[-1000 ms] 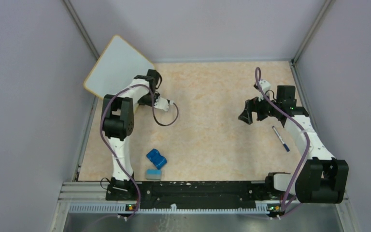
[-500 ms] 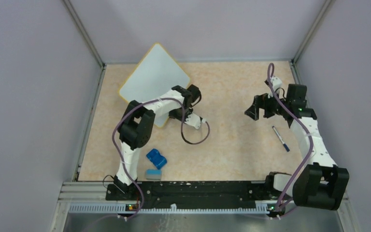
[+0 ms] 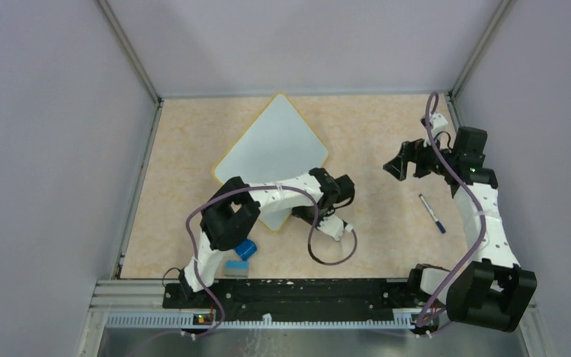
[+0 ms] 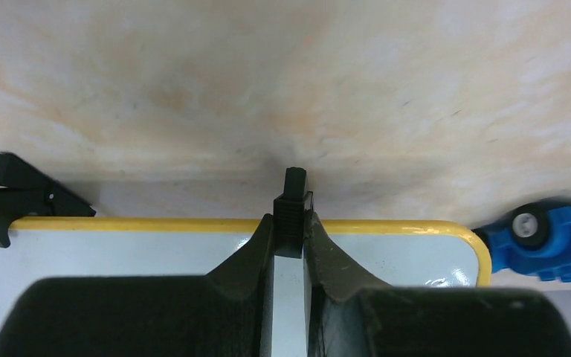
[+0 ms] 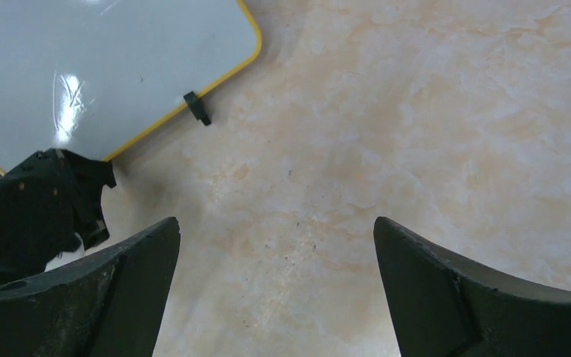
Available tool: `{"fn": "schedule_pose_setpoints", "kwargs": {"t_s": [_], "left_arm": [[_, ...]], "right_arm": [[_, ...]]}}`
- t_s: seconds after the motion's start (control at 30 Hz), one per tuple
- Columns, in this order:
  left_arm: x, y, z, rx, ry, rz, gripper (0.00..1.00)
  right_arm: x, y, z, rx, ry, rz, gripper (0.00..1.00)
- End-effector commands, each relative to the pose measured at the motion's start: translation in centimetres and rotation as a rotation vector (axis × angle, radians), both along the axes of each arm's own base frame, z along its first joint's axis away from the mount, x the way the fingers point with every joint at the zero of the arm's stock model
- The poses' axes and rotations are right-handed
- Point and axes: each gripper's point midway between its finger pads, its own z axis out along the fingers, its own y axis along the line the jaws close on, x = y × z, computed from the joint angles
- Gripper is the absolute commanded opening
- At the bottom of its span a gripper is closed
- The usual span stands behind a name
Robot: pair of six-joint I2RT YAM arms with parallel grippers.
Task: Write a sentence on the whiteboard
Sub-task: Move the whiteboard to the center of the board.
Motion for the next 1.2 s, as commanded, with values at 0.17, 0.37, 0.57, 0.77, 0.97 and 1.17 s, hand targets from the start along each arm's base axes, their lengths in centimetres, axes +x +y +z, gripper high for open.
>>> {"fn": "schedule_pose_setpoints", "kwargs": {"t_s": [0.17,0.37,0.57,0.77,0.97,1.17], "left_arm": [[-8.3,-1.2,1.9,-0.001,0.037,-0.022,0.00],[-11.3,-0.1,1.3,0.038,0.038,-0.072,0.00],[-12.1,2.1,0.3,0.069,0.031,-0.097,0.00],[-11.8,2.0,0.8,0.034,0.001,-0.099,0.18],[-12.5,-1.0,3.5,-0.103,0.048,-0.061,0.52],[-13.4,-4.4,5.7,-0.295,0.143,-0.017,0.76]], "right_arm": [[-0.6,-0.2,4.3,0.021,-0.108,0.029,0.99],[-1.5,-0.1,4.5,0.010,-0.099,0.039,0.99],[-1.7,-0.2,4.7,-0.002,-0.091,0.038,0.99],[-2.1,-0.4,4.7,-0.022,-0.054,0.047,0.99],[-3.0,-1.6,4.2,-0.113,0.008,0.039,0.99],[-3.5,-3.0,3.0,-0.194,0.076,0.012,0.99]]}}
